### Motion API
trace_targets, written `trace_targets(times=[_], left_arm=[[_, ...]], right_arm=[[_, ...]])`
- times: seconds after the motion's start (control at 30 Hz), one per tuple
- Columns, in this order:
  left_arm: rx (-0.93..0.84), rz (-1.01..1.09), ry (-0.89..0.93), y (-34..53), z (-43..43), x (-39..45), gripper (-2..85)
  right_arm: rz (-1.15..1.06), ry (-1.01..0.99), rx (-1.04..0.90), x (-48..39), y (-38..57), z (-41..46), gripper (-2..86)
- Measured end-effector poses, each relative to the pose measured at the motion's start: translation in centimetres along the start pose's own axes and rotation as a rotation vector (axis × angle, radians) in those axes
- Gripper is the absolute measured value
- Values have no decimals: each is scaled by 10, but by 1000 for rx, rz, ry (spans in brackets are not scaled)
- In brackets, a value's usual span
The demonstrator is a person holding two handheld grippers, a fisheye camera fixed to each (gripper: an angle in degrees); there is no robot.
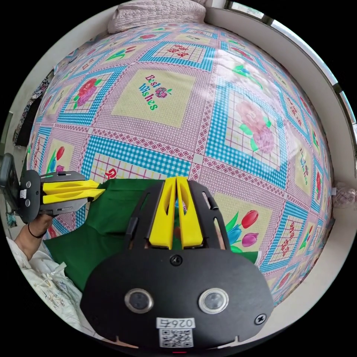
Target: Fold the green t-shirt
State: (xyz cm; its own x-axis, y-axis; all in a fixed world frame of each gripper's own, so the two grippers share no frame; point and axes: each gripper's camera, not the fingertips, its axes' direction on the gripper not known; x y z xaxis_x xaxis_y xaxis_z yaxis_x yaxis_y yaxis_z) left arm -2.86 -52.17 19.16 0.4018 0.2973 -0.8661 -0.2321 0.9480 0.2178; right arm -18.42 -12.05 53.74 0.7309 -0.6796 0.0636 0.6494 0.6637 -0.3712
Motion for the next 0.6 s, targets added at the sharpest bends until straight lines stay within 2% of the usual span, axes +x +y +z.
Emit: trace_targets(times=[0.1,0.2,0.33,0.47,0.6], left_arm=[[71,-37,52,16,-14,-10,-3],[200,-30,133,35,-42,-11,-4],[357,97,217,57,-86,11,-5],[362,251,251,64,-98,47,-5],[281,442,267,68,-82,95,-6]], right_arm=[[-1,-21,76,6,14,-13,-12],[12,-107,234,22,44,-37,-13],[16,-241,473,57,112,-70,-12],[54,-337,580,88,179,-76,-12],[101,-361,621,102,249,-62,-13]])
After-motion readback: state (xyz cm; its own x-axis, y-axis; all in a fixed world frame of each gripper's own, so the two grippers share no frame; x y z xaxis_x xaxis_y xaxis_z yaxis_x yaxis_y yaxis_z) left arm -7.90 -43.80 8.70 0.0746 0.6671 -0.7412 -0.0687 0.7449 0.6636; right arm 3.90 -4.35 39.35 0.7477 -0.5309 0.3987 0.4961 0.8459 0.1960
